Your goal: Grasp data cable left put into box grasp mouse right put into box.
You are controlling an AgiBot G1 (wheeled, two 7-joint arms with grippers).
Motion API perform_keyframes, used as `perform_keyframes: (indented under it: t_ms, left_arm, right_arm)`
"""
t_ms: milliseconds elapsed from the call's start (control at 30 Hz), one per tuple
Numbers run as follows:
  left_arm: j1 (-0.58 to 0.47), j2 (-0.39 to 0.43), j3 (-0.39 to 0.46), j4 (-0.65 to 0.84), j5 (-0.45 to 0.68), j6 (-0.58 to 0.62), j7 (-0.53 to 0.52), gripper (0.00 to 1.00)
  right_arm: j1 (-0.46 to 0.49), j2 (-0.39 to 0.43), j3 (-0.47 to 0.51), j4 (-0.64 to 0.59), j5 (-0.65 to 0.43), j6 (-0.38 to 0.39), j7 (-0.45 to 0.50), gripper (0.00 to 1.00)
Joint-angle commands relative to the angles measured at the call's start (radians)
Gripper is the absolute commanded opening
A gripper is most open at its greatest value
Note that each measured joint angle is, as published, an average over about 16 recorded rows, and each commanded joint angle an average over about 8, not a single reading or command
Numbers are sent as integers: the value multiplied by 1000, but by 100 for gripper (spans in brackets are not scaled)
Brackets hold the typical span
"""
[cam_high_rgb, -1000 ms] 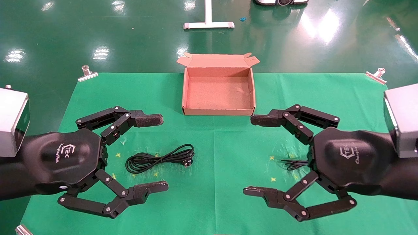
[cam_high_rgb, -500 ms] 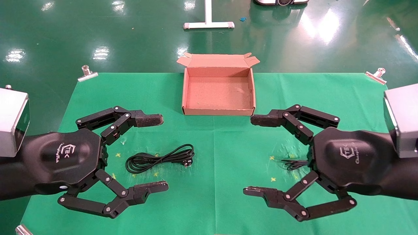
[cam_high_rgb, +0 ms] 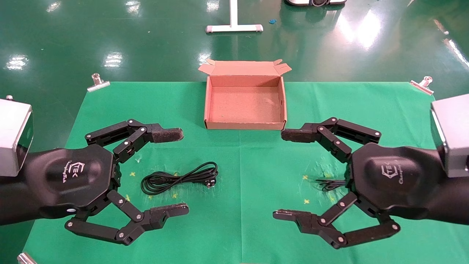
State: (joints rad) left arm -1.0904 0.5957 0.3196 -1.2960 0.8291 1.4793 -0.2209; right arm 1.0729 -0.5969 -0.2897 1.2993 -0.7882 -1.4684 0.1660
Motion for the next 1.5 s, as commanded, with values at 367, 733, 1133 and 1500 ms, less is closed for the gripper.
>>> perform_keyframes:
  t_ms: [367,733,1133,1500]
  left_arm:
    - [-210,55,222,-40,580,-39,-200,100]
    - [-318,289,372,83,980,-165,-243,100]
    - [-296,354,410,129,1119,-269,-270,100]
    - [-271,334,395,78,1100,-280,-305,100]
  right_arm:
    - [-9,38,-43,51,-261,146,-36,100]
    - [-57,93,-26,48,-264,186,-7,100]
    - [-125,155,4,49,-243,211,-21,100]
    - [-104,70,-62,55,-523,371,-143,100]
